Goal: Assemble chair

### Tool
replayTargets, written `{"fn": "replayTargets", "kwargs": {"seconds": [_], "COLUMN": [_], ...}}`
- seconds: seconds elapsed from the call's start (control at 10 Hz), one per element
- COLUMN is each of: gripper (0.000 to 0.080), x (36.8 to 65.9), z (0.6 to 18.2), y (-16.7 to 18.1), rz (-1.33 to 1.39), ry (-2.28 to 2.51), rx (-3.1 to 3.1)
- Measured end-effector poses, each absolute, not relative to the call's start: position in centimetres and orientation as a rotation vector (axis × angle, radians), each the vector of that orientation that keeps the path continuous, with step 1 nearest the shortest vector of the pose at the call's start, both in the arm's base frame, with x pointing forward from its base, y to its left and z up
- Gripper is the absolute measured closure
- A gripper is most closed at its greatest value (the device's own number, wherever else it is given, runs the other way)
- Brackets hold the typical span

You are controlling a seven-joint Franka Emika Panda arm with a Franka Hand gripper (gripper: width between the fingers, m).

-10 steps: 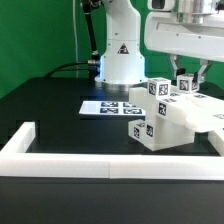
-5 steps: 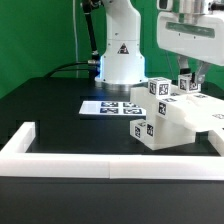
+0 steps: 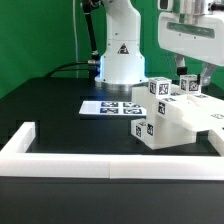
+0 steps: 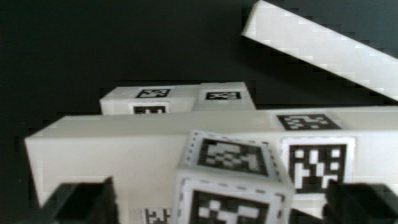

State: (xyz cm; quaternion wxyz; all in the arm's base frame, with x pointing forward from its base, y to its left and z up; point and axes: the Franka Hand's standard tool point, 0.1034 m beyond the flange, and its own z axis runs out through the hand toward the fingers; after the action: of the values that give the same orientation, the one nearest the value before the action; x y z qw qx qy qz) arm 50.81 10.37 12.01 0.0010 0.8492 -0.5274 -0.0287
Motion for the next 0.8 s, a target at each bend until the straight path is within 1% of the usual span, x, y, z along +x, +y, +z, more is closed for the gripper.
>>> {"fn": "replayTargets", "kwargs": {"seconds": [0.1,0.2,0.3,0.8], "gripper": [0.0181,0.0155,0.0151,0.015], "x": [50.81,50.83,50.85,50.81], "z": [12.02,12.04,12.09,12.1], "y": [10.54,10.58,10.57,10.75], "rz": [-0.086,-0.084,-0.083,-0.078], "ry": [-1.472,-1.339,-1.234,-0.608], "rx": [2.773,2.844,2.894,3.094]}}
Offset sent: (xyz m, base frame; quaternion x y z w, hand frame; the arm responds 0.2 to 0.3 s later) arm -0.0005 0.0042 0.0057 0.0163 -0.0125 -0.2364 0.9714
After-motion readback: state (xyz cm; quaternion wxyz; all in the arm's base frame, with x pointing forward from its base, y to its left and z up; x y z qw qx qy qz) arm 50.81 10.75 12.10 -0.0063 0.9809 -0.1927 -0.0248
